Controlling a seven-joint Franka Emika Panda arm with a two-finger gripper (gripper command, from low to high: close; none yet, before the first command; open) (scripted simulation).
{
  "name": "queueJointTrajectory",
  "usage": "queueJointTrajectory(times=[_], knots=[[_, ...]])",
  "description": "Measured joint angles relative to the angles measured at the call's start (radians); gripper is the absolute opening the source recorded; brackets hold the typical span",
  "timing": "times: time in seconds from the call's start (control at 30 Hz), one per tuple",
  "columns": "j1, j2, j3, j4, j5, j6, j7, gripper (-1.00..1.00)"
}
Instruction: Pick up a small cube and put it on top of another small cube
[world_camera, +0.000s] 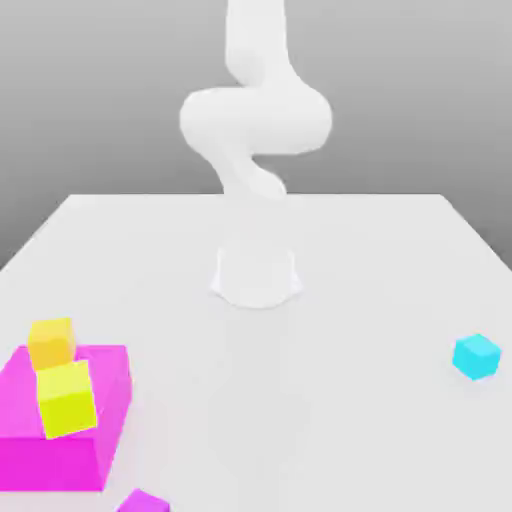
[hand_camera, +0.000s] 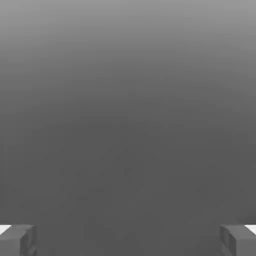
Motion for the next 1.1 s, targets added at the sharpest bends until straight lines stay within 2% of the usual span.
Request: queueJointTrajectory(times=[0.3,0.57,0.7,0.8,1.0,1.03,1.1], knots=[[0.273,0.314,0.051,-0.118,0.039,0.167,-0.365,0.0],[0.457,0.588,0.156,-0.222,0.04,0.312,-0.66,0.0],[0.561,0.727,0.211,-0.273,-0.013,0.386,-0.768,0.0],[0.617,0.834,0.23,-0.31,-0.092,0.44,-0.821,0.0],[0.715,1.05,0.125,-0.282,-0.231,0.599,-0.75,0.0],[0.728,1.074,0.11,-0.277,-0.241,0.618,-0.742,-1.0],[0.728,1.074,0.11,-0.277,-0.241,0.617,-0.742,-1.0]])
